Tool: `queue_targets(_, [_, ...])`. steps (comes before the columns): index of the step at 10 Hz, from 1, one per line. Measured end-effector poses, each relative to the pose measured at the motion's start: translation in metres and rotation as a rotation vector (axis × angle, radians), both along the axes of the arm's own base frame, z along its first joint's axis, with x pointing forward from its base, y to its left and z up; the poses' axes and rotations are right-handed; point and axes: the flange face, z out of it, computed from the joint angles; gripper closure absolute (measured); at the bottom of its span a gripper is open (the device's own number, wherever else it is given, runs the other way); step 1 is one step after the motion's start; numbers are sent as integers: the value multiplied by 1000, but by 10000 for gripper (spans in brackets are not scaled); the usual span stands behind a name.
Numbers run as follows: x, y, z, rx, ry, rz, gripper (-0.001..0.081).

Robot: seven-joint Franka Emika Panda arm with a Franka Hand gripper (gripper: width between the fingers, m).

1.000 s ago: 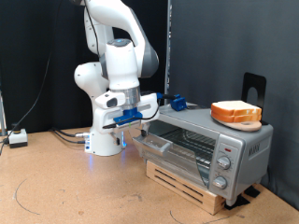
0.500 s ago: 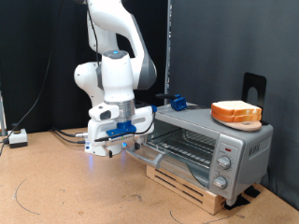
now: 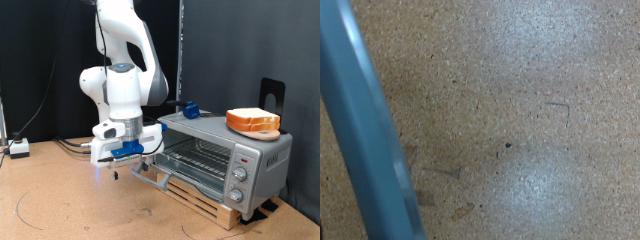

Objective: Make a piece of toast with the oven

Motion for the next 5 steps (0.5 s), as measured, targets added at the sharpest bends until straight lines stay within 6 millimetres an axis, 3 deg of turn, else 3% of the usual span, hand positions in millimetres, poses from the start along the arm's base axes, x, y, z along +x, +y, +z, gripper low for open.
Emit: queue_targets(5, [31,4,-13,-5,-13,-28,-3])
